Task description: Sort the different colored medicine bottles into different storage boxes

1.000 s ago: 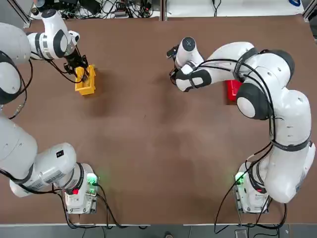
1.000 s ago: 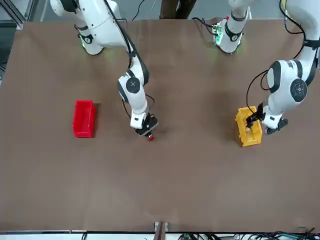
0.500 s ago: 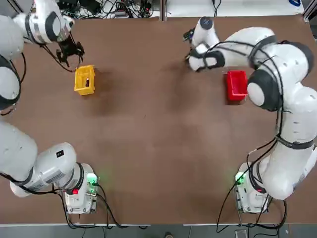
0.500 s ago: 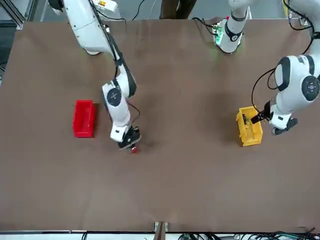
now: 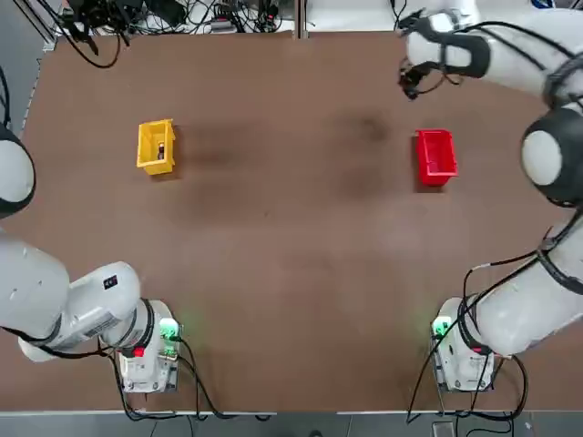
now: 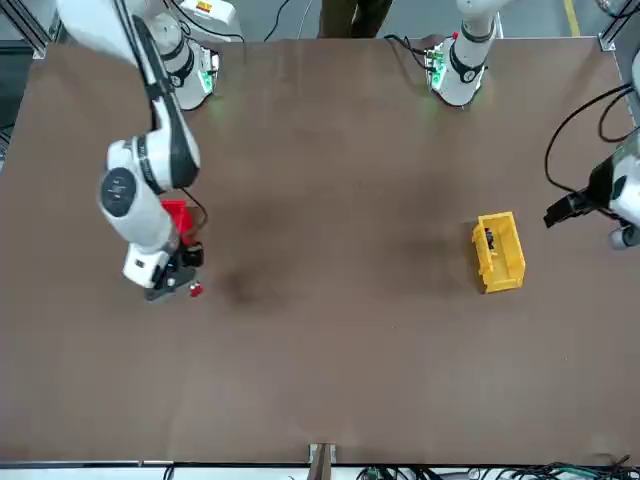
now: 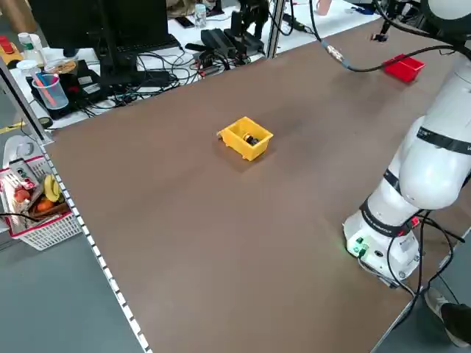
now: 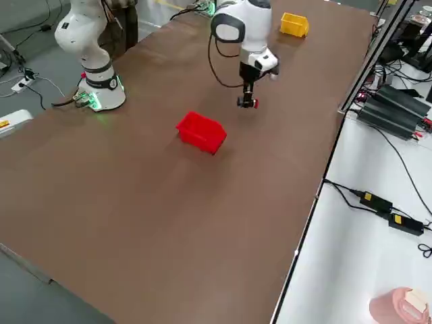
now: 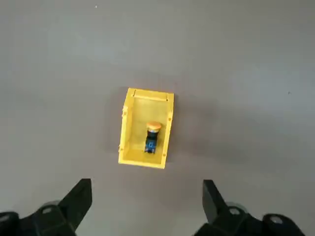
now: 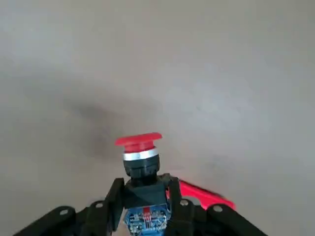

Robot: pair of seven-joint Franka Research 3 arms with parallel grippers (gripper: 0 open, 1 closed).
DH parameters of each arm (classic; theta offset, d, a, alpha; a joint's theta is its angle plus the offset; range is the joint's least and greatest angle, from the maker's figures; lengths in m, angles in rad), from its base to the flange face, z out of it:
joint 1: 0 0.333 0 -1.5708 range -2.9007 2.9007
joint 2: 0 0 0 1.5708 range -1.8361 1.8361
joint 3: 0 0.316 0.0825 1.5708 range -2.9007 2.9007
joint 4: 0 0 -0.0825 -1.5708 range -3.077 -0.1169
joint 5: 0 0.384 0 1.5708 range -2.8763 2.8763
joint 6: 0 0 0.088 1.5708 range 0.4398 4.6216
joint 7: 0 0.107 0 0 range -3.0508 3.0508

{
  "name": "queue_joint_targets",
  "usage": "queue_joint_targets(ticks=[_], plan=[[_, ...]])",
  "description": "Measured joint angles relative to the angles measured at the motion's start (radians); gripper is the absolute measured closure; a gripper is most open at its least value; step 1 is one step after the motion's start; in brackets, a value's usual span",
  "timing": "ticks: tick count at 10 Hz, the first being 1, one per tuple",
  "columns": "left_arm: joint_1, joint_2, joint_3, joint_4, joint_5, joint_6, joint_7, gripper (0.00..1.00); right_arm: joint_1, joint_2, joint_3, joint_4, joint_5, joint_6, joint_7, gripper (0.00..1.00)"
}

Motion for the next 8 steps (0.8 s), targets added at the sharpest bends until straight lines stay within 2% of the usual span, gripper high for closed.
queue_joint_targets(ticks=[2, 3, 5, 6, 8], plan=[[-0.027, -0.002, 0.024, 0.055, -0.003, -0.052, 0.045, 0.01, -0.08, -0.071, 0.0, -0.132, 0.0, 0.008, -0.048, 0.59], [-0.106, -0.003, 0.103, 0.081, -0.007, -0.079, 0.059, 0.01, -0.094, -0.095, 0.001, -0.177, 0.0, 0.012, -0.049, 0.59], [-0.36, -0.016, 0.334, 0.109, -0.012, -0.098, 0.067, 0.01, -0.116, -0.121, 0.003, -0.237, 0.0, 0.015, -0.048, 0.59], [-0.453, -0.027, 0.409, 0.113, -0.012, -0.1, 0.067, 0.0, -0.136, -0.123, 0.004, -0.255, 0.0, 0.016, -0.048, 0.59], [-0.49, -0.043, 0.44, 0.113, -0.012, -0.103, 0.077, 0.0, -0.17, -0.123, 0.004, -0.279, 0.0, 0.025, -0.048, 0.59]])
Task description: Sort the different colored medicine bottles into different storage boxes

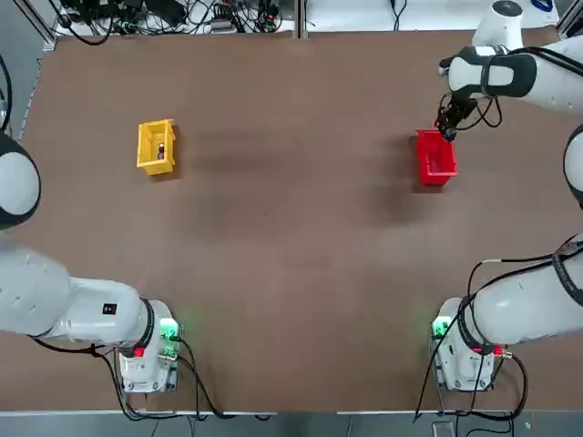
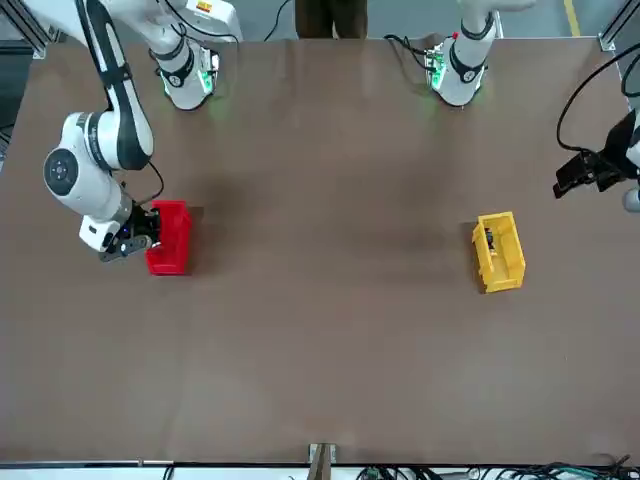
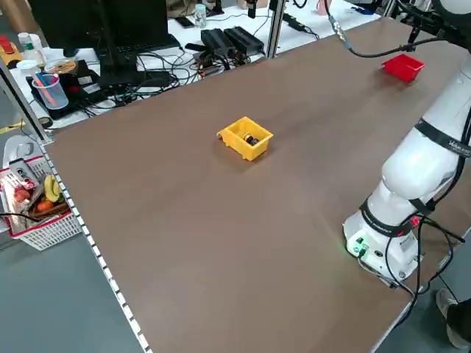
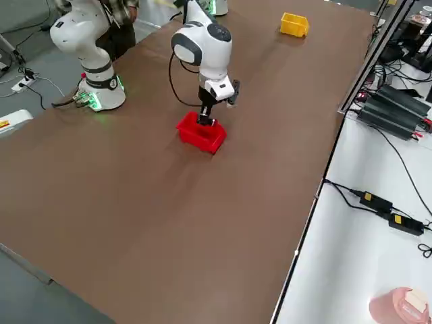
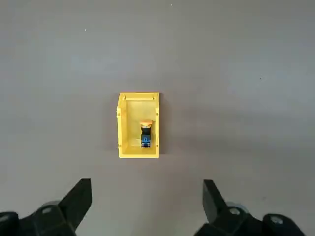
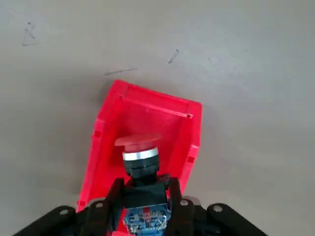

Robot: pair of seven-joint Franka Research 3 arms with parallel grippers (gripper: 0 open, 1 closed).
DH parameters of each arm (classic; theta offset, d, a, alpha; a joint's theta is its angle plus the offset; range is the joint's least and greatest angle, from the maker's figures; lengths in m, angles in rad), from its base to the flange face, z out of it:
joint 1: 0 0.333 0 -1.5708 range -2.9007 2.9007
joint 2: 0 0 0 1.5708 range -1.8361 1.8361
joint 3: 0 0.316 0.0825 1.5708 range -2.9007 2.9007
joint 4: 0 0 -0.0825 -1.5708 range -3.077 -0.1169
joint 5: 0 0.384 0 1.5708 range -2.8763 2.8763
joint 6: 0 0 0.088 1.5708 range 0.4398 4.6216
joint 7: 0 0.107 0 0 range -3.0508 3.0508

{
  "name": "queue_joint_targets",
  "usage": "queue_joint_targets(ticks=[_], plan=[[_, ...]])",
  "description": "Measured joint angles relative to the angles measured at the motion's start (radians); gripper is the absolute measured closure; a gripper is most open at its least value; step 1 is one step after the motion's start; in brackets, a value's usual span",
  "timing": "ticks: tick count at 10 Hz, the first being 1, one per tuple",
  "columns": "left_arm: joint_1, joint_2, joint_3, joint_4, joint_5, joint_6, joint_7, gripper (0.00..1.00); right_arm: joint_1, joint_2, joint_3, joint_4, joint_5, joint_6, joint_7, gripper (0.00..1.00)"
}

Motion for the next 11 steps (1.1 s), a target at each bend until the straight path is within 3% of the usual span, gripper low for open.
queue_joint_targets(ticks=[3, 7, 11], plan=[[-0.001, 0.001, 0.004, 0.0, 0.0, -0.001, 0.03, 0.0, -0.007, 0.0, 0.003, -0.009, 0.007, 0.014, 0.0, 0.58], [-0.007, 0.001, 0.003, 0.015, 0.0, -0.045, 0.031, 0.0, -0.007, 0.0, 0.008, -0.009, 0.028, 0.017, 0.0, 0.04], [-0.018, 0.001, -0.022, 0.031, 0.0, -0.079, 0.032, 0.0, -0.007, -0.005, 0.008, 0.012, 0.035, 0.02, 0.01, 0.0]])
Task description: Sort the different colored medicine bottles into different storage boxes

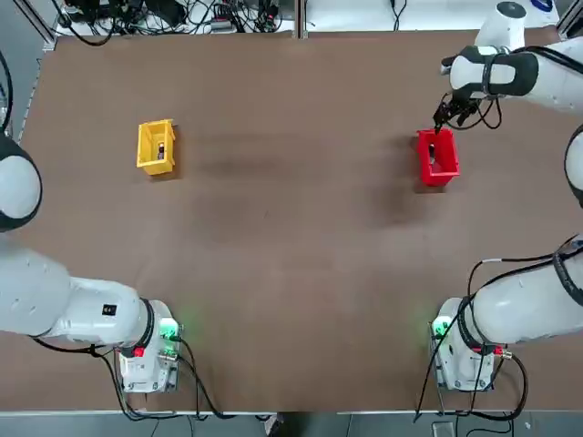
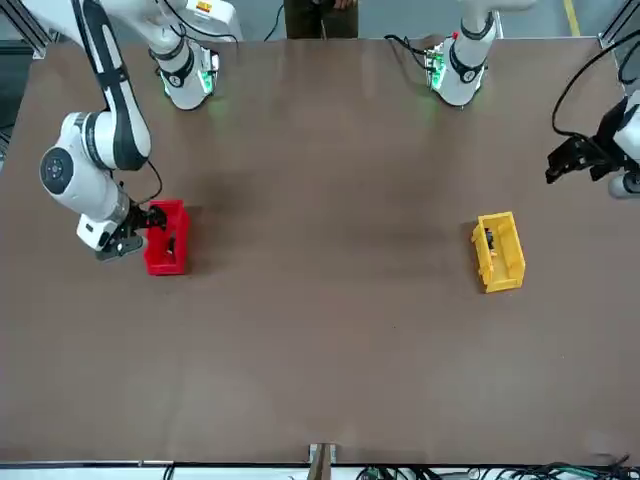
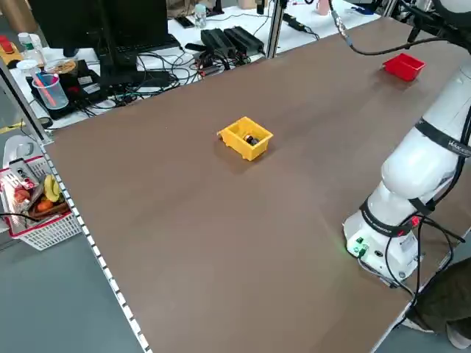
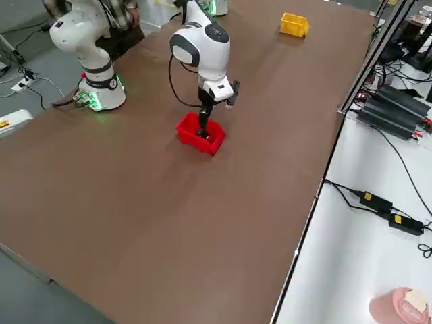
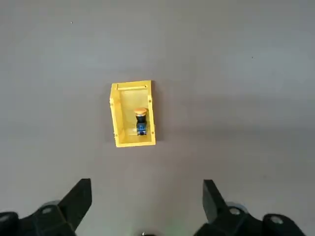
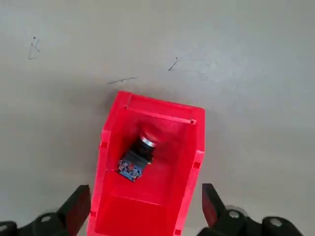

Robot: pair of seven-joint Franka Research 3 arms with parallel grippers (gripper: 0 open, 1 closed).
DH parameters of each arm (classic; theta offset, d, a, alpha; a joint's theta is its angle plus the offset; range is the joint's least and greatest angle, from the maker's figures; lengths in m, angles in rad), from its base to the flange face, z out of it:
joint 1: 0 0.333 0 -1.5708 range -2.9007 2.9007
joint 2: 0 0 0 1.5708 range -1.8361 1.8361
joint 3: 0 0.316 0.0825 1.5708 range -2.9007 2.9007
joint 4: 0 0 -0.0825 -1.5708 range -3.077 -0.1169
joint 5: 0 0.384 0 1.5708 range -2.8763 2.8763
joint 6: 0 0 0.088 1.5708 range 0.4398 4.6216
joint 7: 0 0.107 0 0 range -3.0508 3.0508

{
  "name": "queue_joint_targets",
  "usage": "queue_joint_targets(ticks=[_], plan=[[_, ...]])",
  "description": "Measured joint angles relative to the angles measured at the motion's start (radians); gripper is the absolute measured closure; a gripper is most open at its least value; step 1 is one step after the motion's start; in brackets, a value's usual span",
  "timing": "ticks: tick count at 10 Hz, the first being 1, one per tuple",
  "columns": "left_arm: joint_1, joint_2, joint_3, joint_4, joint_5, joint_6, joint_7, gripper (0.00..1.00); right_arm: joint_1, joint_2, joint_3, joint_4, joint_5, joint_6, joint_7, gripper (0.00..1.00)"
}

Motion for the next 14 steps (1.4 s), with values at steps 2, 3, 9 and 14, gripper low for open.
queue_joint_targets(ticks=[2, 3, 9, 14], plan=[[0.0, 0.0, 0.0, 0.0, 0.0, -0.002, 0.0, 0.0, -0.005, -0.008, -0.002, 0.069, 0.002, -0.026, 0.071, 0.0], [0.0, 0.0, 0.0, 0.001, 0.0, -0.002, 0.0, 0.0, -0.01, -0.009, -0.002, 0.13, 0.002, -0.065, 0.115, 0.0], [0.004, 0.0, 0.001, 0.001, 0.0, -0.003, 0.0, 0.0, -0.053, -0.003, -0.002, 0.518, -0.025, -0.38, 0.233, 0.0], [0.002, 0.0, 0.0, 0.001, 0.0, -0.003, 0.0, 0.0, -0.047, 0.0, 0.054, 0.724, -0.04, -0.676, 0.396, 0.0]])
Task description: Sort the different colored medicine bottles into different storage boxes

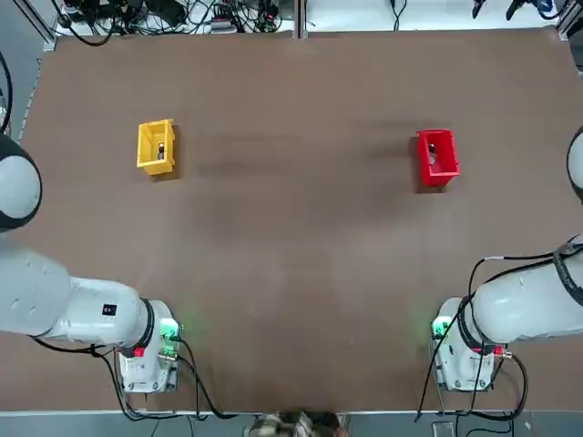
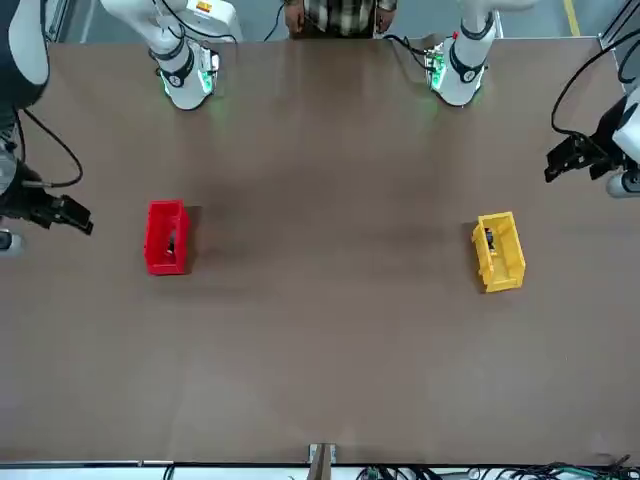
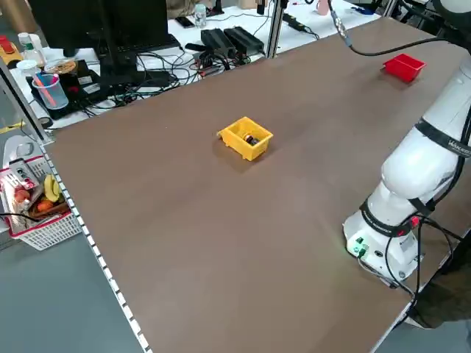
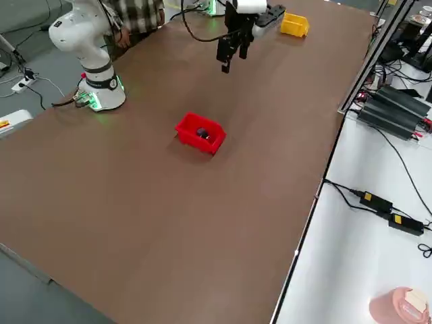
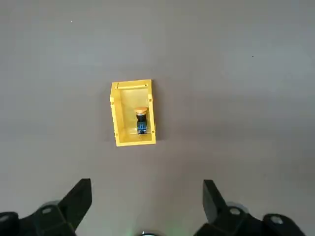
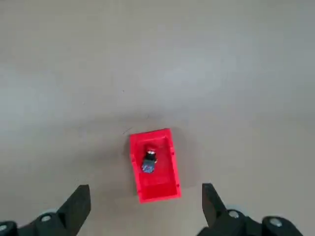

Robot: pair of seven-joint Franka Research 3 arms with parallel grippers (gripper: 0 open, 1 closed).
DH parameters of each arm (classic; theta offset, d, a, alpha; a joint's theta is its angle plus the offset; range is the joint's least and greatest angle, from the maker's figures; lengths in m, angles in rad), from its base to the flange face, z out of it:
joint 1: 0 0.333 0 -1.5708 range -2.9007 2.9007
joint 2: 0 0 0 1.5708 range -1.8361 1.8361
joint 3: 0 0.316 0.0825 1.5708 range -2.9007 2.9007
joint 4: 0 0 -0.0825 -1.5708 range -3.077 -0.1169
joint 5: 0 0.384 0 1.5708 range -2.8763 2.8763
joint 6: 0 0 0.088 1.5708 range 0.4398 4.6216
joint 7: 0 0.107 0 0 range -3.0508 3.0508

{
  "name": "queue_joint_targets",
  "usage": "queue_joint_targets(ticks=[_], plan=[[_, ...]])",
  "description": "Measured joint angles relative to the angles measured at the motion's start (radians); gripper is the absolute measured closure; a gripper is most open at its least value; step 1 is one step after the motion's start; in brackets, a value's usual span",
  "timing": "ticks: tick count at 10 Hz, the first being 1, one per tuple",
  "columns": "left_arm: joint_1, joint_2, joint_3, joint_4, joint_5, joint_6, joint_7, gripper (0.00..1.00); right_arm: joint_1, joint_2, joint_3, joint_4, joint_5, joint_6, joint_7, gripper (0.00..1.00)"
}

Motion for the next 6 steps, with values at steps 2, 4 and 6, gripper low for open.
queue_joint_targets(ticks=[2, 4, 6], plan=[[0.0, 0.0, 0.0, 0.0, 0.0, 0.0, 0.0, 0.0, 0.006, 0.0, 0.009, 0.043, 0.0, -0.065, 0.011, 0.0], [0.0, 0.0, -0.005, 0.001, 0.0, 0.0, 0.0, 0.0, 0.01, -0.001, 0.011, 0.057, 0.0, -0.088, 0.016, 0.0], [0.0, 0.0, -0.009, 0.001, 0.0, 0.0, -0.002, 0.0, 0.014, -0.002, 0.013, 0.057, 0.0, -0.089, 0.021, 0.0]])
